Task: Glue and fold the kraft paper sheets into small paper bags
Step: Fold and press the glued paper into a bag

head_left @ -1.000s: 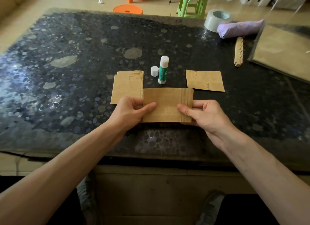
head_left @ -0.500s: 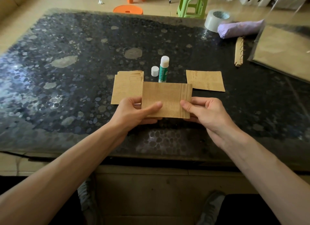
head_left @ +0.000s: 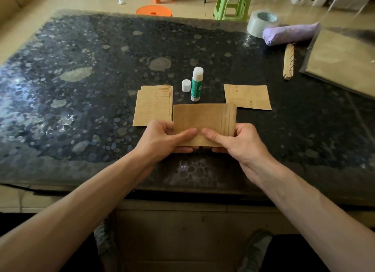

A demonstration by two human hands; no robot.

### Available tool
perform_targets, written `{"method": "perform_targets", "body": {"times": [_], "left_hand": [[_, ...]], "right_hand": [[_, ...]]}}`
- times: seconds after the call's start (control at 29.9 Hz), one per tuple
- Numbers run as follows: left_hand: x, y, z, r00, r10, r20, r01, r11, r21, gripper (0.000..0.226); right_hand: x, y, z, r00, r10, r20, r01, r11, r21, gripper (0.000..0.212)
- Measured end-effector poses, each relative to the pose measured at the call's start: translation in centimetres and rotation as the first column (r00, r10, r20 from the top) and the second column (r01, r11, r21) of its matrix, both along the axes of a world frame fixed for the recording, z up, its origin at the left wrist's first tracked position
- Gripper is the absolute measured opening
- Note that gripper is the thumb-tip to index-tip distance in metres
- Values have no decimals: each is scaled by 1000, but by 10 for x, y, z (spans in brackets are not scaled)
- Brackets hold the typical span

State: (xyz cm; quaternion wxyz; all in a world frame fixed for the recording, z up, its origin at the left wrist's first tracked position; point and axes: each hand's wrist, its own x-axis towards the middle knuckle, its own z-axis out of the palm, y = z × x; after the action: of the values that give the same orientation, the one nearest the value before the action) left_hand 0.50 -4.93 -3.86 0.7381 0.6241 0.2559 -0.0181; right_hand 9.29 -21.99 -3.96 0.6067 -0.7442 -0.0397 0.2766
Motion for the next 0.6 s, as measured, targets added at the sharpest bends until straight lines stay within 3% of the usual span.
{"method": "perform_targets", "body": {"times": [0.17,0.6], "left_hand": [[0,4,1,999,-46,-19,45,998,-47,29],[1,9,4,1000,9,1,-9,1000,3,25]], "right_hand": [[8,-4,2,1000,6,2,-6,999,-35,32],[16,-13,11,997,69,-30,-69,997,-18,28]]}}
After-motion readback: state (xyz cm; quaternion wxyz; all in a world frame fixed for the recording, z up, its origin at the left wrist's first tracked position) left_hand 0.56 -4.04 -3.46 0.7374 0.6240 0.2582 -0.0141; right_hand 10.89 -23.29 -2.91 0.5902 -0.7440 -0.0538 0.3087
